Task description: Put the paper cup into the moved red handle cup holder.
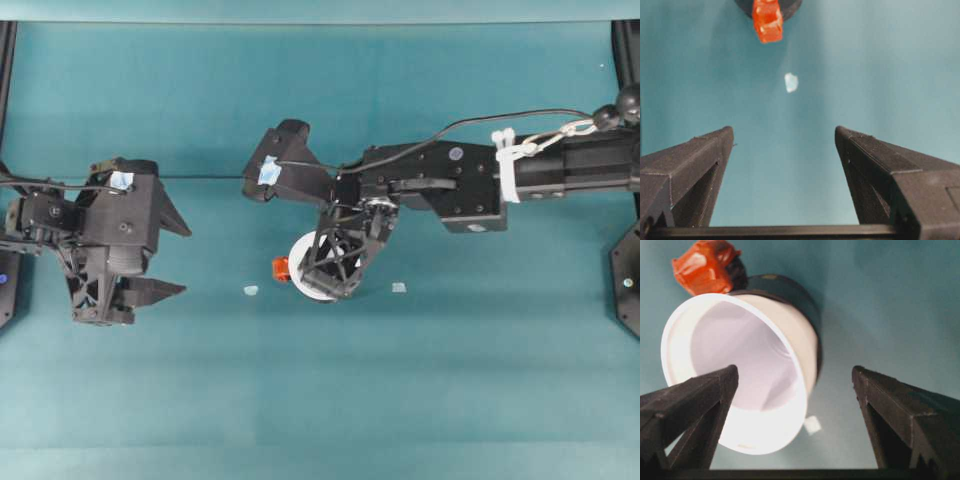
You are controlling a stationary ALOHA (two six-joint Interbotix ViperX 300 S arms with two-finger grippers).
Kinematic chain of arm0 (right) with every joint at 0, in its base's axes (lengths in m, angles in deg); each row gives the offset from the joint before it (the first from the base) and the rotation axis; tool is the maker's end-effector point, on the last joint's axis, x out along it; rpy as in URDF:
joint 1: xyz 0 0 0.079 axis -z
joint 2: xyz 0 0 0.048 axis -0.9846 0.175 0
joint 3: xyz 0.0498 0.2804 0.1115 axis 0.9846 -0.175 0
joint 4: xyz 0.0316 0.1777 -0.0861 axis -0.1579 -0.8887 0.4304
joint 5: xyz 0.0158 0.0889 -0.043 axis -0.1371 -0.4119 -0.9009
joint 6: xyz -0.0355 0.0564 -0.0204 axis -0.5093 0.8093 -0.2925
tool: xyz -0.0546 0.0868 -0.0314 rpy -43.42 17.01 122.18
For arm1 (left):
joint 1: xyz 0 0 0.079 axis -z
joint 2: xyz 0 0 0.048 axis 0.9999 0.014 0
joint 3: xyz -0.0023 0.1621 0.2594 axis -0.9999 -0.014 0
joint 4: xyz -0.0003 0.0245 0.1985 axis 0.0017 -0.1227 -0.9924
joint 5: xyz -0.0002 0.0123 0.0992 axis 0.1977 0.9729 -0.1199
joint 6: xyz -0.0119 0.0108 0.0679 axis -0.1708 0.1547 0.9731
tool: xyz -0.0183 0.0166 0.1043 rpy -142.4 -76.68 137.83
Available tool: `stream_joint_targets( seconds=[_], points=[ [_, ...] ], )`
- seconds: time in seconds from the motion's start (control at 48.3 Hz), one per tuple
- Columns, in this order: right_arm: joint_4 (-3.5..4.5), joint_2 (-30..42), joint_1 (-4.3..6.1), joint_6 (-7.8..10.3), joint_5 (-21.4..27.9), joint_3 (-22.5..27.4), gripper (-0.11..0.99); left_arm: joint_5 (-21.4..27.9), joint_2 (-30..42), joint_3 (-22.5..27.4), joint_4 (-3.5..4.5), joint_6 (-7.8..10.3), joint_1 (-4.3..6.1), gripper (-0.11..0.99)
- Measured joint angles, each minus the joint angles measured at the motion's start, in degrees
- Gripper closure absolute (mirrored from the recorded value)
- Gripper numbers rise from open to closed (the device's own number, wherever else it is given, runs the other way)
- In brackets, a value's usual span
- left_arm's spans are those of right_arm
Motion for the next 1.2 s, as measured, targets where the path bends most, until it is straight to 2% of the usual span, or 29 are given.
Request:
stream_joint_targets(
  seconds=[0.124,0.186,0.497,0.621,0.787,0.849,0.953,1.201],
  points=[
    [1.49,-2.0,-0.09,0.00,0.7,0.1,0.02,0.0,-0.2,0.0,0.00,-0.18,0.00,-0.01],
    [1.93,-3.3,-0.09,0.00,1.1,0.1,0.02,0.0,-0.4,0.0,0.00,-0.09,0.09,-0.01],
    [3.08,-11.9,-0.18,-1.32,0.4,-3.3,0.02,0.3,-2.5,-1.2,0.00,0.00,0.00,-0.01],
    [3.25,-15.4,-0.35,-2.72,-0.7,-6.2,0.02,0.4,-3.4,-1.6,0.00,0.00,0.00,-0.01],
    [3.25,-19.3,-1.23,-4.39,-4.7,-9.6,0.02,0.4,-3.6,-1.7,0.00,-0.53,0.00,-0.01],
    [3.25,-20.9,-1.41,-4.66,-6.9,-10.7,0.02,0.4,-3.6,-1.7,0.00,-1.23,0.00,-0.01],
    [3.34,-23.8,-1.58,-5.19,-10.6,-13.7,0.02,0.3,-3.6,-1.8,0.00,-1.14,0.09,-0.01],
    [3.25,-30.8,-2.72,-5.71,-19.5,-21.2,0.02,0.4,-3.6,-1.9,0.09,-1.41,0.00,-0.01]
  ],
)
